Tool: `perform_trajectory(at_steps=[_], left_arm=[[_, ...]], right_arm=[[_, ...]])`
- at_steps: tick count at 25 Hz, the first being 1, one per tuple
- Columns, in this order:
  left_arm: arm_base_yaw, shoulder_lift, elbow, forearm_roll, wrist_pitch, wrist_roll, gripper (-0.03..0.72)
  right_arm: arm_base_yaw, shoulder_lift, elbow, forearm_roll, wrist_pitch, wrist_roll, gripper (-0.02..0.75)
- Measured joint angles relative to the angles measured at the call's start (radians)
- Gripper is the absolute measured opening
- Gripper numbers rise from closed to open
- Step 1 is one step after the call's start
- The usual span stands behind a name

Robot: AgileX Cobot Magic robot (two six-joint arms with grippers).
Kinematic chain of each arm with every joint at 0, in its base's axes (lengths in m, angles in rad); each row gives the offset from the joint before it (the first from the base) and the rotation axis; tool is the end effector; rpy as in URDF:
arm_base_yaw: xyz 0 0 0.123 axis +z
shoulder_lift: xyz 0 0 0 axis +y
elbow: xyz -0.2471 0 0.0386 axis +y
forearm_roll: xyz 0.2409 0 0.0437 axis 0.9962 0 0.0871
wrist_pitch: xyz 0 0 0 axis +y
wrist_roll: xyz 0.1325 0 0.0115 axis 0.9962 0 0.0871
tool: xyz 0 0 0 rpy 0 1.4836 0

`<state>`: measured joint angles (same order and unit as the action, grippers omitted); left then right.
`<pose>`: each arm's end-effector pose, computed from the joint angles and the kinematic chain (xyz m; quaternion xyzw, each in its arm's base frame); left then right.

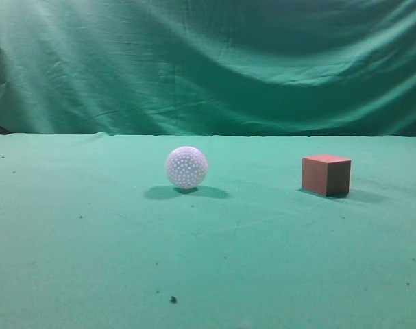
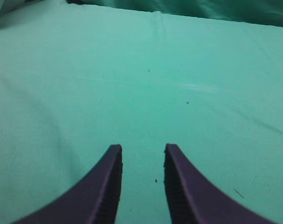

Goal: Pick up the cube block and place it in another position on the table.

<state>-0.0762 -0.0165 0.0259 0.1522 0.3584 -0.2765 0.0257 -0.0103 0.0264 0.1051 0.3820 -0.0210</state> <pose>0.1215 -0.0022 0.1626 -0.0390 0.7968 -0.0421 0.6015 0.1205 0.0083 0.1584 0.0090 0.8074 0.0459 0.5882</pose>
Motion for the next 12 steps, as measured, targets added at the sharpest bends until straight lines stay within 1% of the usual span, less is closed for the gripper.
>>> perform_trajectory(at_steps=[12], left_arm=[[0.0, 0.0, 0.0, 0.0, 0.0, 0.0, 0.262]], right_arm=[[0.0, 0.0, 0.0, 0.0, 0.0, 0.0, 0.0]])
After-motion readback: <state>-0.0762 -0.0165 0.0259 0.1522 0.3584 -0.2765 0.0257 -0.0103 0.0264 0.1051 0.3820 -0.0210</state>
